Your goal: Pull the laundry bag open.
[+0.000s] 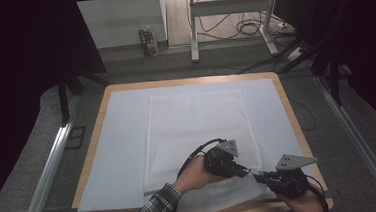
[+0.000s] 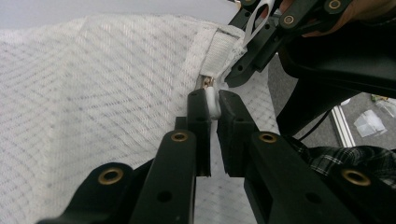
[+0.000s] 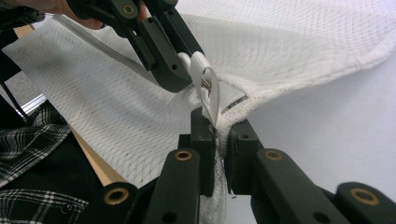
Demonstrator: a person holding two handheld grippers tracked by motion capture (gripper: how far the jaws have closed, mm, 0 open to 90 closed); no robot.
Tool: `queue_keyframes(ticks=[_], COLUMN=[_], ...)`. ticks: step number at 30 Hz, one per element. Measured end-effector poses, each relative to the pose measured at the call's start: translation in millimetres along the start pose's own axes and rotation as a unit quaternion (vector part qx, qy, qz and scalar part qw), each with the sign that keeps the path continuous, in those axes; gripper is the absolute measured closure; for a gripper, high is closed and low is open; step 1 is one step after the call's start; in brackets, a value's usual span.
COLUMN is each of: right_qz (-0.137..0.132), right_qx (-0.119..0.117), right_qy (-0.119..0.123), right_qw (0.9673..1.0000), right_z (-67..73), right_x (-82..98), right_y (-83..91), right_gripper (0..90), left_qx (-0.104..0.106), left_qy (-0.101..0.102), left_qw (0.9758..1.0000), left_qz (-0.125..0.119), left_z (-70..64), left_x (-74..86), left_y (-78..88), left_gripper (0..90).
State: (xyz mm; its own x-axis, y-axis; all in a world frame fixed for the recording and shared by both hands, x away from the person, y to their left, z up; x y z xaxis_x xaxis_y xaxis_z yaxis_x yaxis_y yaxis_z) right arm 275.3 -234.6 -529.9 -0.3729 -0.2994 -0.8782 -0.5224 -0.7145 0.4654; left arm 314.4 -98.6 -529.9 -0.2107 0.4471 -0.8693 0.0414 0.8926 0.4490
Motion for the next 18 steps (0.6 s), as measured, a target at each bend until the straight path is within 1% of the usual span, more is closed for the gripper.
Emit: queue_keyframes(ticks=[2, 3, 6, 12, 18], right_qz=[-0.003, -0.003, -0.001, 0.007, 0.013], right_qx=[0.003, 0.004, 0.008, 0.013, 0.016], right_qy=[-0.001, 0.0, 0.002, 0.008, 0.011], right_qw=[1.0, 1.0, 1.0, 0.9999, 0.9997], right_z=[0.1, 0.1, -0.8, -1.1, -0.1], right_x=[0.0, 0.1, 0.7, 3.4, 4.7], right_y=[0.9, 1.3, 1.7, 0.7, 0.0], right_gripper=[83.9, 84.1, 84.5, 85.1, 85.6], left_qx=[0.001, 0.002, 0.004, 0.01, 0.012], left_qy=[0.001, -0.004, -0.005, 0.006, 0.01], left_qw=[1.0, 1.0, 1.0, 0.9999, 0.9999], left_qz=[0.001, 0.002, -0.001, -0.005, -0.007], left_z=[0.1, 0.7, 0.2, 0.2, -0.1], left_x=[0.8, 1.4, 2.5, 6.4, 10.2], left_y=[1.0, 2.1, 2.9, 6.0, 9.0], left_gripper=[85.3, 86.0, 87.2, 87.6, 87.6])
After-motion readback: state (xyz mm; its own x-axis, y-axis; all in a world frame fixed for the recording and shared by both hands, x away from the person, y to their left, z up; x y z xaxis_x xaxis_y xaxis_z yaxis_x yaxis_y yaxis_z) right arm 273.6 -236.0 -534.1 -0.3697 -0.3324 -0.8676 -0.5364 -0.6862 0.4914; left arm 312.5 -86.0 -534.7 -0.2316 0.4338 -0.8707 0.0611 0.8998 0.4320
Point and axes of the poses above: each handheld gripper's, and its own axes: y roughly backward along the jaws, x roughly out of its underside, z roughly to its left, the point moved 7 cm from there along -y, roughly forward along the jaws, and after that the axes turned 12 degrees about -z, right-handed, at the moved point
